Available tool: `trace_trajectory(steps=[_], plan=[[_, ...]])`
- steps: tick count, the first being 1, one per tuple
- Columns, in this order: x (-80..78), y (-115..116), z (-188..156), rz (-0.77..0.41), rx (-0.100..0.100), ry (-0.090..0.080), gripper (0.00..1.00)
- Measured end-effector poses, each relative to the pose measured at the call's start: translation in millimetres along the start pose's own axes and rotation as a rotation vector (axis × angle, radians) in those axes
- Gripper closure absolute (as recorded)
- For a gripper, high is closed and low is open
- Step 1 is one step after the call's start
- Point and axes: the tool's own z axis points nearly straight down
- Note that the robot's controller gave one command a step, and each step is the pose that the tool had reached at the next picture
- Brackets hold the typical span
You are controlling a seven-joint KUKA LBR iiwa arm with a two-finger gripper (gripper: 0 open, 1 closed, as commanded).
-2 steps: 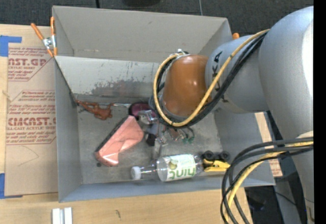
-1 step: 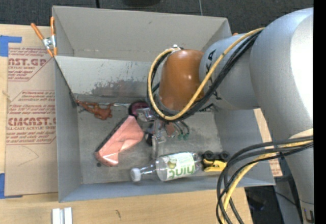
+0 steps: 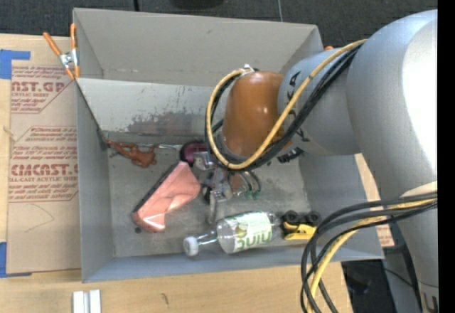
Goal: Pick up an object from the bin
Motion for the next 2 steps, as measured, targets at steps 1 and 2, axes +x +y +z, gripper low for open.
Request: trace_trajectory(steps=[1,2], plan=[[2.2,0,-3,0.055,0.004,-0.001,0.00],[-10.4,5,-22,0.072,0.001,0.007,0.00]])
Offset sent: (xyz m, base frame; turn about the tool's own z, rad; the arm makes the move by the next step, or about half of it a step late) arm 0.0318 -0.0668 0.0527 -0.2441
